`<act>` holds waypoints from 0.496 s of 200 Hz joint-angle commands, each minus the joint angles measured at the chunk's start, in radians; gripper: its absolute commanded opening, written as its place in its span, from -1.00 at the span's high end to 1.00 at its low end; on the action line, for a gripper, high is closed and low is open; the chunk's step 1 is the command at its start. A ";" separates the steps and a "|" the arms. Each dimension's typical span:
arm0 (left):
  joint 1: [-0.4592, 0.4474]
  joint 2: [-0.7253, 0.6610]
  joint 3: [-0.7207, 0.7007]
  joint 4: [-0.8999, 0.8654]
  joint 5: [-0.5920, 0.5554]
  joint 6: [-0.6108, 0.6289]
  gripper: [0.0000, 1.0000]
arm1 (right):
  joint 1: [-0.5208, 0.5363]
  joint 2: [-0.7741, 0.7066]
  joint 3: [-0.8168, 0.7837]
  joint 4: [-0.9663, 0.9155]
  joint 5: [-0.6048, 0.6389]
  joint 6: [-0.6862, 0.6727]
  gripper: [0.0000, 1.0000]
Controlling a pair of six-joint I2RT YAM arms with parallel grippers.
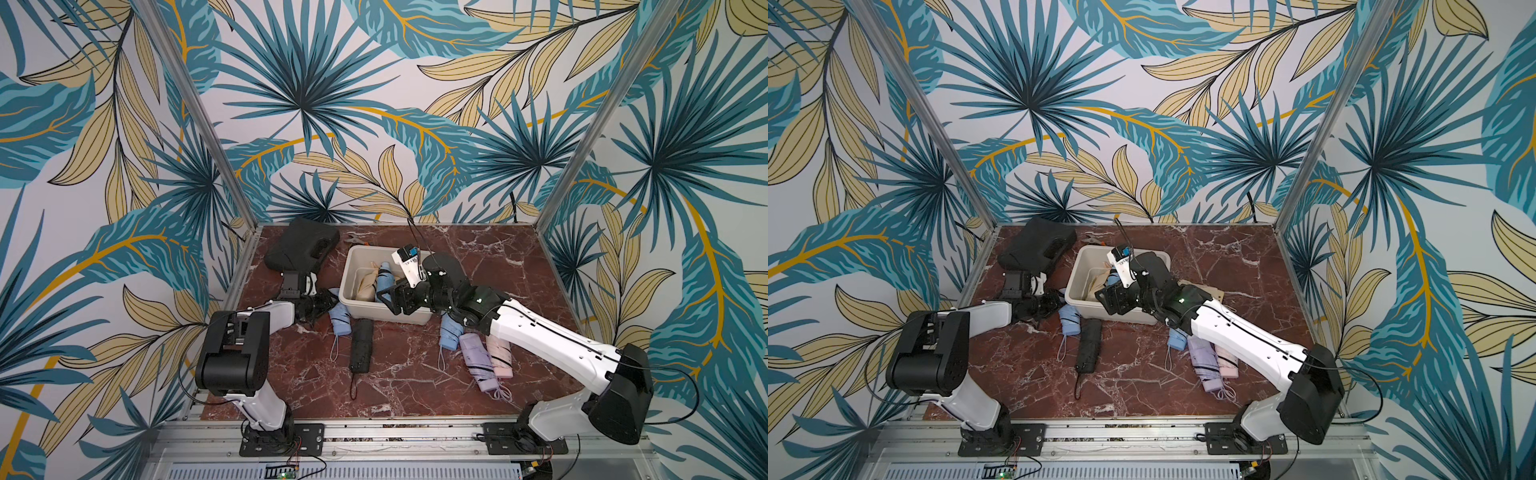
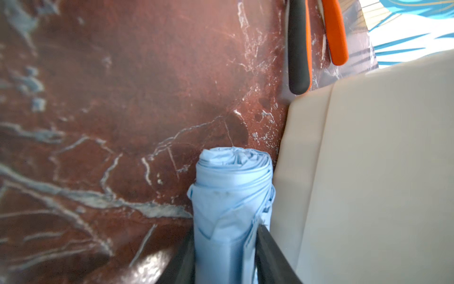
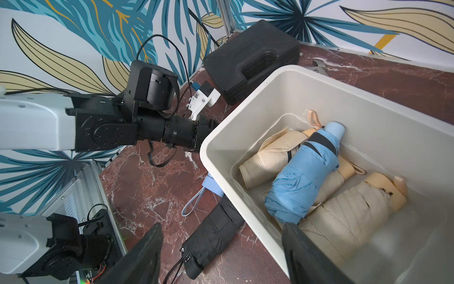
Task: Put the umbrella into the storage box
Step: Pick up the umbrella from the center of the board.
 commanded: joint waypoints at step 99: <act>0.046 -0.352 -0.042 -0.165 -0.081 0.088 0.90 | 0.003 -0.008 0.021 0.023 0.015 0.041 -0.56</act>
